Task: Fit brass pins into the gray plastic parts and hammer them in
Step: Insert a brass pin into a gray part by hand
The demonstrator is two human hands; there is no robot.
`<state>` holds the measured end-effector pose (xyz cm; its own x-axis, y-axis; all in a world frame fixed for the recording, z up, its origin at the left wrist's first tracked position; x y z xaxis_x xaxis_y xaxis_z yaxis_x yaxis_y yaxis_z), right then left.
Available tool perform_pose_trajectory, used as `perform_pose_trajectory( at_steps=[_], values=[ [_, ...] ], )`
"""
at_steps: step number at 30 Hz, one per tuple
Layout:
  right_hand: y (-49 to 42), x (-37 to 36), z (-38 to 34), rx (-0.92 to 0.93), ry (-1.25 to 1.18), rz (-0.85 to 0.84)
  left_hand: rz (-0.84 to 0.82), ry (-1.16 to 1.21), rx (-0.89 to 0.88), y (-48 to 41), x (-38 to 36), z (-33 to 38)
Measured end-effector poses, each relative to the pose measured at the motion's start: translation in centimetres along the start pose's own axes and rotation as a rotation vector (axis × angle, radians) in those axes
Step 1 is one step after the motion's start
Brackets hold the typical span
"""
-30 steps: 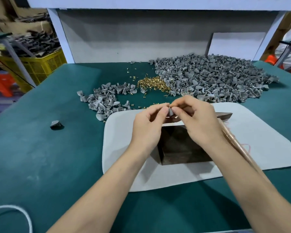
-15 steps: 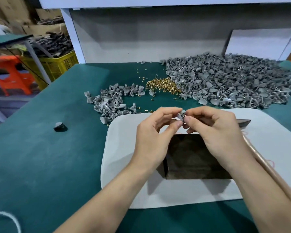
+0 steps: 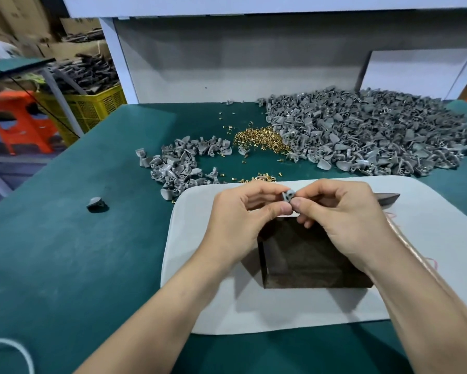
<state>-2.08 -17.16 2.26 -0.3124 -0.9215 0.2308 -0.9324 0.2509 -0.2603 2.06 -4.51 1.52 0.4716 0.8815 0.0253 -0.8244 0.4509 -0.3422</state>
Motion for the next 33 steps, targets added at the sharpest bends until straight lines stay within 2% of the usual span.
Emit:
perform_pose_trajectory(
  at_steps=[9,16,22,33],
  values=[
    [0.2,0.1,0.0,-0.014,-0.060,-0.022,0.011,-0.052,-0.052,0.1,0.1,0.3],
    [0.3,0.4,-0.2,-0.051,-0.279,-0.044,-0.007,-0.006,-0.087,0.3,-0.5,1.1],
    [0.6,1.0,-1.4,0.110,0.084,0.081,0.036,-0.089,-0.123,0.4,-0.3,1.3],
    [0.9,1.0,-1.8,0.142,0.143,0.104,0.097,-0.232,-0.242,1.1,-0.3,1.3]
  ],
)
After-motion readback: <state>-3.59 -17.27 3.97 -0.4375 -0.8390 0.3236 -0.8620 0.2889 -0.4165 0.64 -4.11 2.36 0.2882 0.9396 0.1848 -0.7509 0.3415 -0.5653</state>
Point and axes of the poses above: each hand's wrist, its own y-axis away from the middle knuckle, its own x-axis out of the back of the hand, z = x × y, the point moved 9 cm from there along -y, towards the middle knuckle
